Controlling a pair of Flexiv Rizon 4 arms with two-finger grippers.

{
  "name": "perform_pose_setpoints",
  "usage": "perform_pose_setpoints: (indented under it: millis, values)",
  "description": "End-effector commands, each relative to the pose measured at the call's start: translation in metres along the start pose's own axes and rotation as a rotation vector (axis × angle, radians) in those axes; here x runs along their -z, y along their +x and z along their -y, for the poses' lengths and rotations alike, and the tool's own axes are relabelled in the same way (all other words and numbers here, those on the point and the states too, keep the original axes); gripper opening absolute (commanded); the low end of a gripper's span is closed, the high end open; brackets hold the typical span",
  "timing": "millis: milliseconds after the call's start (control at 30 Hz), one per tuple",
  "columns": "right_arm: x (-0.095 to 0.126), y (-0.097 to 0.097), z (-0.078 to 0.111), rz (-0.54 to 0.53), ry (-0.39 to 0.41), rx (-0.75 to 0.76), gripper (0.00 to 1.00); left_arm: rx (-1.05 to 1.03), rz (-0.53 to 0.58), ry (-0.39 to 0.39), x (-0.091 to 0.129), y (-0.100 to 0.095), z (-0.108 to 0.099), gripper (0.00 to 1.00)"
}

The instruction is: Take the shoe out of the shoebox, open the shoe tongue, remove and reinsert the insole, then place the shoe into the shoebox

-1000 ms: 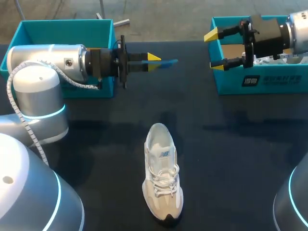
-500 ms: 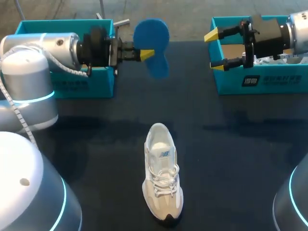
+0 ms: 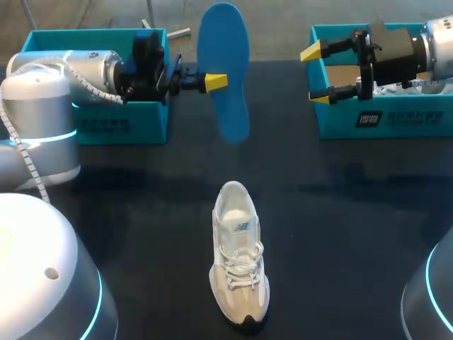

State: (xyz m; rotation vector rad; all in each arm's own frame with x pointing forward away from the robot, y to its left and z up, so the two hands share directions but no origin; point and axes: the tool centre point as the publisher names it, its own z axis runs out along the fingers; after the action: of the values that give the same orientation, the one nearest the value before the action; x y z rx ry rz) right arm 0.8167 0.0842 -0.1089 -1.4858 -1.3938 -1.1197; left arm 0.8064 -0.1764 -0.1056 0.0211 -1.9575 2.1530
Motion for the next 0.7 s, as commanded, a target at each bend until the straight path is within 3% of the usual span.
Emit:
perform_pose_setpoints:
  millis: [33, 233, 700]
  values:
    - [-0.001, 0.001, 0.0, 0.006, 0.0, -0.002, 1.0, 0.454, -0.091, 0.035, 0.0, -0.008, -0.002, 0.0]
    - [-0.001, 0.001, 0.0, 0.006, 0.0, -0.002, 1.0, 0.894, -0.041, 0.112, -0.003, -0.011, -0.006, 0.0]
    - [-0.001, 0.001, 0.0, 0.006, 0.0, -0.002, 1.0, 1.345, -0.021, 0.238, -0.006, 0.005, -0.002, 0.0]
